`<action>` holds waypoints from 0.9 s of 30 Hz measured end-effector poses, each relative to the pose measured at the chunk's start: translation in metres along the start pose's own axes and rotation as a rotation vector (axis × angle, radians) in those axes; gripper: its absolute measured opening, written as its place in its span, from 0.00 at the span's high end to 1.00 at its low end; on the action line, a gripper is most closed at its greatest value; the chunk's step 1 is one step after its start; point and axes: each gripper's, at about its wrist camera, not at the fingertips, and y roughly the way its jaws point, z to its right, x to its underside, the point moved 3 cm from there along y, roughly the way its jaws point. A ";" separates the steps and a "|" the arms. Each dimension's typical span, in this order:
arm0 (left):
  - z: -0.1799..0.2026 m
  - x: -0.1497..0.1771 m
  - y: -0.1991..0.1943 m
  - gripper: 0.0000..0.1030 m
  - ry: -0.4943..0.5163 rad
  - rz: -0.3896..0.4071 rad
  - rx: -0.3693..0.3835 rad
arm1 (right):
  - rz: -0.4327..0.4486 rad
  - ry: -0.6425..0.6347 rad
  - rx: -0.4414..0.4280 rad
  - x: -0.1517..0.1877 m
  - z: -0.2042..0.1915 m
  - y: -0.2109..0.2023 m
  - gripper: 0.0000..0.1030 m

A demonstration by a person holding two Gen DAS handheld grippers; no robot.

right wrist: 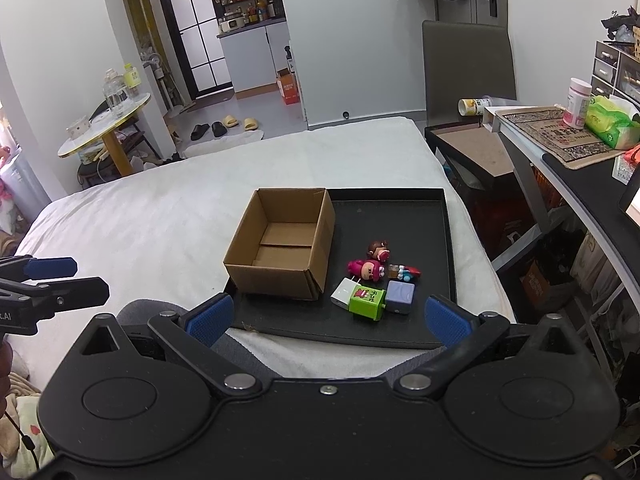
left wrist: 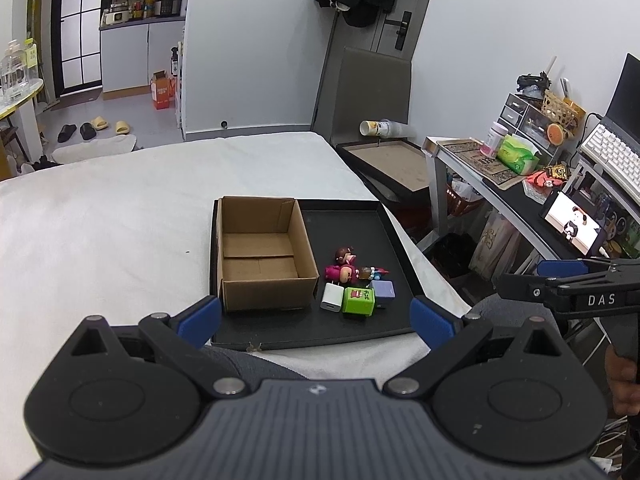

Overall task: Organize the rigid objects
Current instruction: 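Move both tools toward the black tray with the toys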

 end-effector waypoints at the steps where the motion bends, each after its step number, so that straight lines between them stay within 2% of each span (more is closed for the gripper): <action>1: -0.001 0.000 0.001 0.03 -0.003 -0.002 -0.001 | -0.001 0.001 0.000 0.000 0.000 0.000 0.00; 14: -0.007 0.003 0.017 0.03 -0.008 -0.020 -0.001 | 0.001 0.011 0.005 0.003 0.003 0.010 0.00; 27: -0.024 -0.002 0.065 0.03 -0.043 -0.039 -0.024 | 0.008 0.081 0.022 0.009 0.026 0.050 0.01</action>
